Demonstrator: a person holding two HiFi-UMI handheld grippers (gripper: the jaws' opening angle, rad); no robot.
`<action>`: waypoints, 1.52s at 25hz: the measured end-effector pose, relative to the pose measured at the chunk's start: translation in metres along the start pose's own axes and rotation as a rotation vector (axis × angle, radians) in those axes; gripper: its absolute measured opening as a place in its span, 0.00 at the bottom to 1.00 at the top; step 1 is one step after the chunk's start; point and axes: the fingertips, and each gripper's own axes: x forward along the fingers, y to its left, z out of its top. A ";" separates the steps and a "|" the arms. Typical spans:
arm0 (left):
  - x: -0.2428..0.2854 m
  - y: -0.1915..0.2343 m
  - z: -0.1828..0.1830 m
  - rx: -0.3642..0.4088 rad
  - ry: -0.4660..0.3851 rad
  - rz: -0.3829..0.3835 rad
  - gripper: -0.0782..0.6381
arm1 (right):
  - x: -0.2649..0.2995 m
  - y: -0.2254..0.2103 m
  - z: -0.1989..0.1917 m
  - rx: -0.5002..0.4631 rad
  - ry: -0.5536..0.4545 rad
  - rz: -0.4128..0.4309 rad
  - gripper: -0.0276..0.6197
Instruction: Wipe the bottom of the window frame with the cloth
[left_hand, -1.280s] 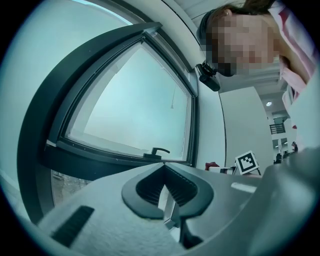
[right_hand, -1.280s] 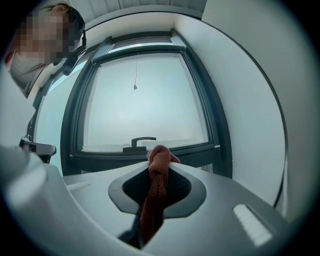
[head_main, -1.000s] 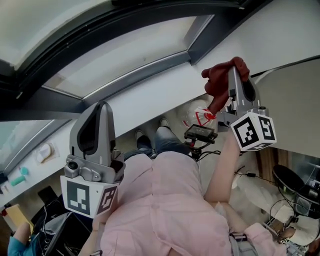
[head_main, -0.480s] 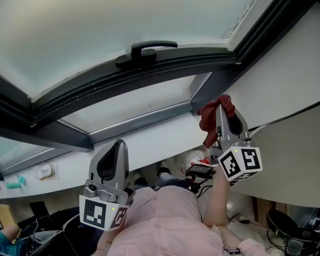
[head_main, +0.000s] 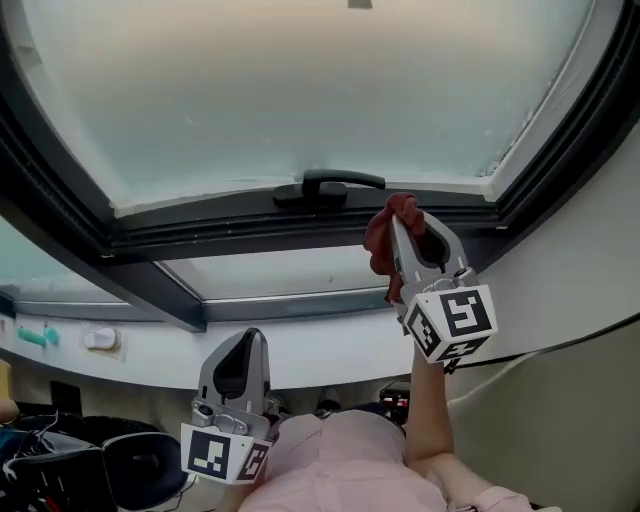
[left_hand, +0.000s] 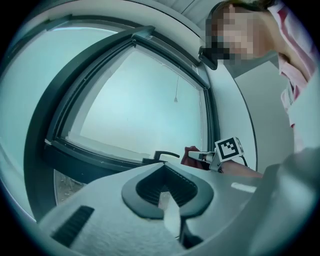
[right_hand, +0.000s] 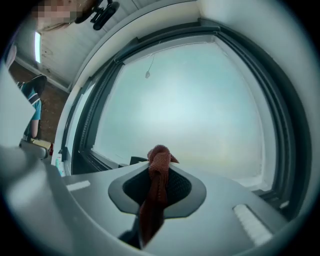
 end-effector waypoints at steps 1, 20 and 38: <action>-0.001 0.001 0.000 0.002 -0.006 0.026 0.11 | 0.010 0.006 0.002 -0.033 0.007 0.025 0.13; -0.010 0.005 0.005 -0.014 -0.089 0.247 0.11 | 0.081 0.037 -0.042 -0.166 0.283 0.177 0.13; 0.014 -0.001 0.004 0.013 -0.074 0.195 0.11 | 0.075 0.018 -0.048 -0.108 0.326 0.163 0.13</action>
